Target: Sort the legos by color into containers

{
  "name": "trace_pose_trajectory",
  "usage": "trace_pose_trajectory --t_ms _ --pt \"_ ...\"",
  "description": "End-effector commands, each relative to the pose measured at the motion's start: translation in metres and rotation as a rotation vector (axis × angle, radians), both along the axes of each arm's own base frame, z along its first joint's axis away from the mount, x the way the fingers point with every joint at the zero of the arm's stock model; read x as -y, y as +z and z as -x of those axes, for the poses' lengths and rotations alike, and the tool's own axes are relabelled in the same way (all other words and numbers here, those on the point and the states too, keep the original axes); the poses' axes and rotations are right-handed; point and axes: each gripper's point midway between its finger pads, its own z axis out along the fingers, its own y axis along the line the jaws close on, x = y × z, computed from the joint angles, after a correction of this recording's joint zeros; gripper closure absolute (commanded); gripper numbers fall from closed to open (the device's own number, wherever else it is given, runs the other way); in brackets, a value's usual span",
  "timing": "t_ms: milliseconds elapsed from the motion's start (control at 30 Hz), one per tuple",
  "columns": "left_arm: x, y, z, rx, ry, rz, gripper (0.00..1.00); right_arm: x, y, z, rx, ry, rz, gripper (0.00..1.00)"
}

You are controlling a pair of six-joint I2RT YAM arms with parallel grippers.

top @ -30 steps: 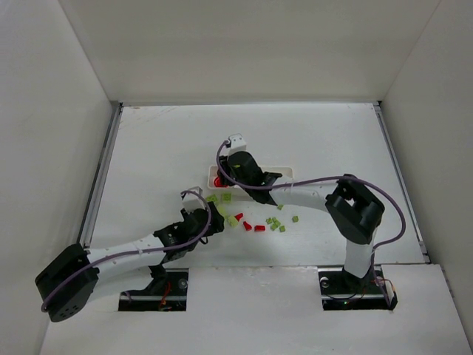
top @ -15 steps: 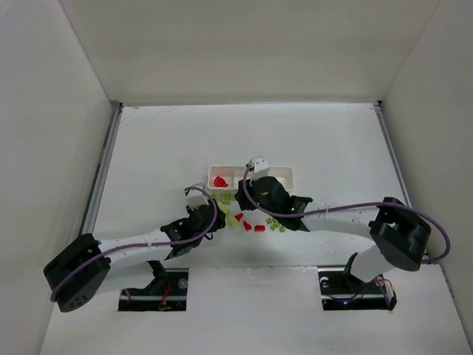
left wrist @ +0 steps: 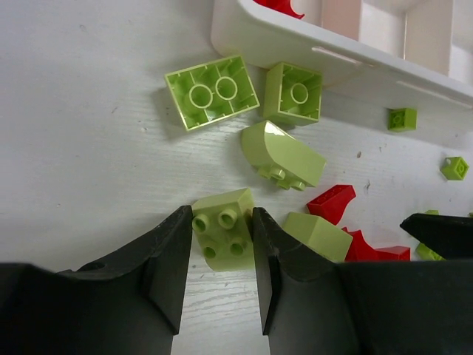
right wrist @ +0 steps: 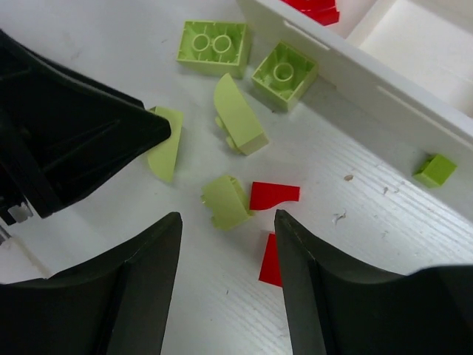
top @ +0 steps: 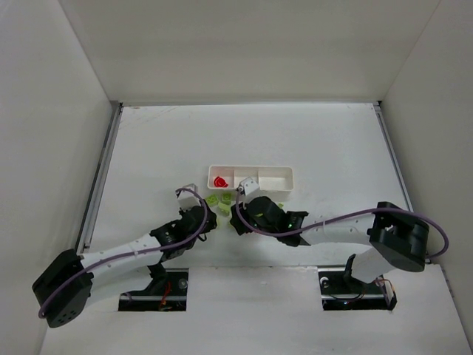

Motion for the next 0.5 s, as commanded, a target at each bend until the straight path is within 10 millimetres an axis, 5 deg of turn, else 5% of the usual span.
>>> trace_pose_trajectory --t_ms 0,367,467 --pt "-0.011 0.005 0.000 0.004 0.028 -0.011 0.82 -0.018 0.004 0.007 0.008 0.043 -0.029 0.41" --pt "-0.025 0.086 -0.012 0.151 0.075 0.086 0.83 -0.029 -0.015 0.006 -0.006 0.070 0.032 0.44" --pt "-0.022 0.104 -0.017 0.190 0.061 0.085 0.83 -0.033 -0.020 0.003 -0.001 0.068 0.048 0.54"
